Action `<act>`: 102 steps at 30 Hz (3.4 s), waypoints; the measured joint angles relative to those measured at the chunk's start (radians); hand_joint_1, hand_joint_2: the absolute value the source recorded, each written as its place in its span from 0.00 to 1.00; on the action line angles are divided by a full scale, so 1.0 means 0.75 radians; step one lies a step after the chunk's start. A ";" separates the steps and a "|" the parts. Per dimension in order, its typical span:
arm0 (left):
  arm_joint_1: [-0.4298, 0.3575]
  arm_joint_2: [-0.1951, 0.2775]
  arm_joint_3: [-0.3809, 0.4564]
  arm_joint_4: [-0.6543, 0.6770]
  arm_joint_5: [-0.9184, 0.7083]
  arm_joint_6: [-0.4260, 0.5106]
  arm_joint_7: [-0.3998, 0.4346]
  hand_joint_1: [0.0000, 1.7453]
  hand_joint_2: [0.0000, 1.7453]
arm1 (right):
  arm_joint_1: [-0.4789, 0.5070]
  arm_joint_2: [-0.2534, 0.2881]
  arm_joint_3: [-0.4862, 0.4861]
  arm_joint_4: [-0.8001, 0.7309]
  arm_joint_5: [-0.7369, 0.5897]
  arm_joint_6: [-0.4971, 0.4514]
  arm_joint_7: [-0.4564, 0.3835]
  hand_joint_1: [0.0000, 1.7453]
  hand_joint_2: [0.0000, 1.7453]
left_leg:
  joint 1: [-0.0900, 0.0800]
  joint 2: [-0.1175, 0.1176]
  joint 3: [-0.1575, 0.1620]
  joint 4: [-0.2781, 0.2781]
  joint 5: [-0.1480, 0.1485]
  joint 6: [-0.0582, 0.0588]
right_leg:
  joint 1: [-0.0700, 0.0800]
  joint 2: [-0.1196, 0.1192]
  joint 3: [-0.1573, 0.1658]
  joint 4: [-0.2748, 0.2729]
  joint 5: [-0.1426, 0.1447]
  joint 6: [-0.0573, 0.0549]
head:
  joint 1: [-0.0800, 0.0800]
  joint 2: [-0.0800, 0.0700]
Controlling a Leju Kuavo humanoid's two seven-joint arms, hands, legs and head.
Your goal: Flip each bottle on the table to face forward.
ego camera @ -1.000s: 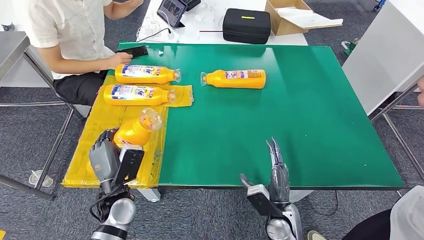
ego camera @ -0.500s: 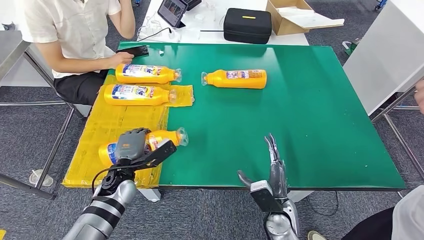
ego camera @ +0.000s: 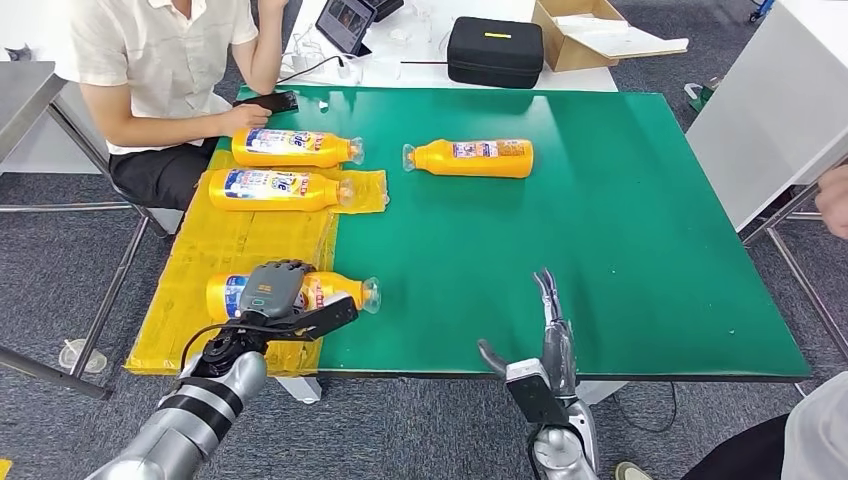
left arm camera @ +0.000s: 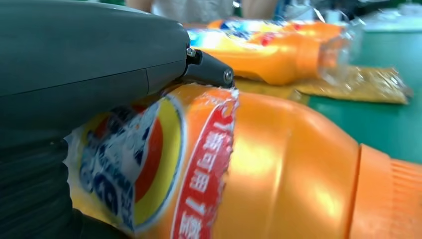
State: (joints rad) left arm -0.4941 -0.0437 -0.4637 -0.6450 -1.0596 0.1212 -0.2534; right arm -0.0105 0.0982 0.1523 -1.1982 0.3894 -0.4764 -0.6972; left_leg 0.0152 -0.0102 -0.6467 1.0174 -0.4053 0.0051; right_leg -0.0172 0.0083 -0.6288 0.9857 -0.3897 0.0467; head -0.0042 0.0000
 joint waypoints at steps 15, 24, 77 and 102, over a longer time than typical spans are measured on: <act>-0.095 0.019 -0.058 0.128 0.081 -0.148 -0.056 0.00 1.00 | -0.043 -0.008 0.031 0.049 -0.095 0.051 0.000 0.00 1.00 | 0.000 0.000 0.003 0.000 0.001 0.000 | 0.000 0.000 0.003 0.000 0.000 0.000 | 0.000 0.000; -0.100 0.019 -0.062 0.149 0.150 -0.127 -0.100 0.00 1.00 | -0.056 -0.013 0.036 0.075 -0.107 0.053 0.000 0.00 1.00 | 0.000 0.000 0.005 0.000 0.001 0.000 | 0.000 0.000 0.005 0.000 0.000 0.000 | 0.000 0.000; 0.285 -0.229 -0.234 -0.544 1.007 0.063 -0.226 0.00 1.00 | -0.521 -0.231 0.262 0.412 0.714 0.289 0.631 0.00 1.00 | -0.003 0.000 -0.001 0.000 0.004 0.004 | -0.003 0.000 0.000 0.000 0.003 0.004 | 0.000 0.000; 0.333 -0.252 -0.222 -0.632 1.118 0.090 -0.189 0.00 1.00 | -0.626 -0.352 0.426 0.476 0.902 0.492 0.975 0.00 1.00 | -0.003 -0.001 -0.001 0.000 0.003 0.004 | -0.003 -0.001 0.000 0.000 0.003 0.004 | 0.000 0.000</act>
State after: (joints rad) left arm -0.2445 -0.2329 -0.6303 -1.1189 -0.2209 0.1888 -0.3950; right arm -0.4799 -0.1657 0.4722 -0.8412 1.0658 -0.1072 0.0341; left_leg 0.0130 -0.0107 -0.6472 1.0177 -0.4027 0.0084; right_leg -0.0195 0.0079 -0.6285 0.9854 -0.3876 0.0495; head -0.0045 0.0000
